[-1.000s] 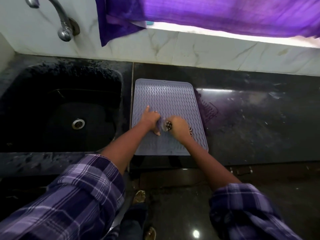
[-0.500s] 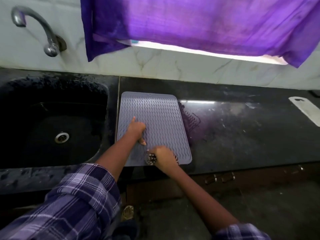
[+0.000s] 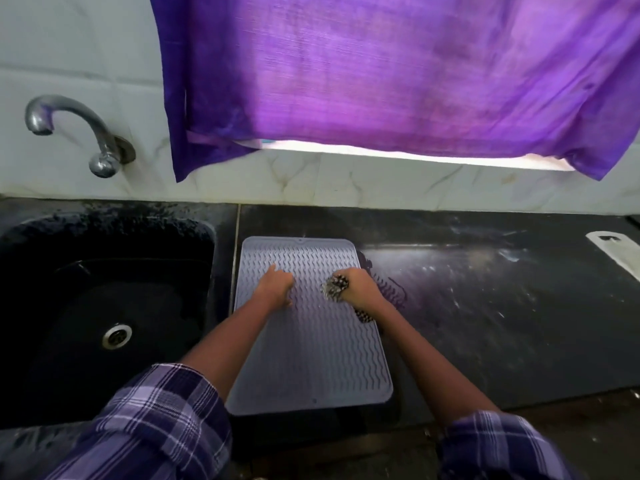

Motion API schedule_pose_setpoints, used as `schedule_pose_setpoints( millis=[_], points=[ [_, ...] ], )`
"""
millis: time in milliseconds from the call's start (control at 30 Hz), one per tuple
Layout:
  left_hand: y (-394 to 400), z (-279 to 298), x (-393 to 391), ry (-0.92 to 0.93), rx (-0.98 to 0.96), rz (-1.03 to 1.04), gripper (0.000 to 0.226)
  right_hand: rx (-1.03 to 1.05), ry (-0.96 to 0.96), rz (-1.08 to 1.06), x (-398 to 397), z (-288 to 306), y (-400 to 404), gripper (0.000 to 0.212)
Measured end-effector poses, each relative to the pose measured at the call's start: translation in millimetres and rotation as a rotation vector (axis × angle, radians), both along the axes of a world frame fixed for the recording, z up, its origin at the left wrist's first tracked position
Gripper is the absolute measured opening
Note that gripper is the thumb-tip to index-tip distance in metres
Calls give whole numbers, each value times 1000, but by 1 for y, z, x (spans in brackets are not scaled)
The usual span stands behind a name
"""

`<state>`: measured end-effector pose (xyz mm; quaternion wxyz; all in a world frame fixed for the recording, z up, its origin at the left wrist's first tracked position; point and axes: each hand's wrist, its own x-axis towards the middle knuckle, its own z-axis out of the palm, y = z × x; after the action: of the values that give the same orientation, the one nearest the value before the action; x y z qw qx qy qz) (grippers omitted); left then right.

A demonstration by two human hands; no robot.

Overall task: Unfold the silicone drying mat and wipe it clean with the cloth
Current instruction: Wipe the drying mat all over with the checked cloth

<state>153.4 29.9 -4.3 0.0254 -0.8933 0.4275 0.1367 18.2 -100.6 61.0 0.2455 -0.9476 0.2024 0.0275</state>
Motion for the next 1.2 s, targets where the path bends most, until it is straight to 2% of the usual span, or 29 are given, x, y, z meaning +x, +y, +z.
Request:
schedule_pose_setpoints(
  millis=[67,200,367,500,700,833,933,1033,1133,1200],
  points=[
    [-13,-1,15,4,21,12,44,4,-12,-41,25,-1,-17,10],
    [-39,-6,52,30,52,-13,68,-61,32,-38,74,-15,-42,17],
    [-76,-12,84,76,70,-32,86,-347,50,41,137,-42,-57,33],
    [-85,-21,97,111,96,-6,93,-466,66,83,171,-71,-60,31],
    [-83,-19,97,71,105,-31,94,-358,-17,33,157,-94,-55,29],
    [-82,-16,95,15,122,-63,88,-250,-21,107,101,-87,-40,18],
    [-79,-15,94,11,130,-70,90,-188,125,213,77,-79,-30,27],
    [-80,-11,94,16,178,-86,91,-127,245,169,119,-59,-49,25],
    [-85,-6,96,60,244,-112,103,-212,87,21,162,-58,-60,25],
    [-85,-2,97,105,300,-126,114,-356,102,20,167,-69,-52,27]
  ],
)
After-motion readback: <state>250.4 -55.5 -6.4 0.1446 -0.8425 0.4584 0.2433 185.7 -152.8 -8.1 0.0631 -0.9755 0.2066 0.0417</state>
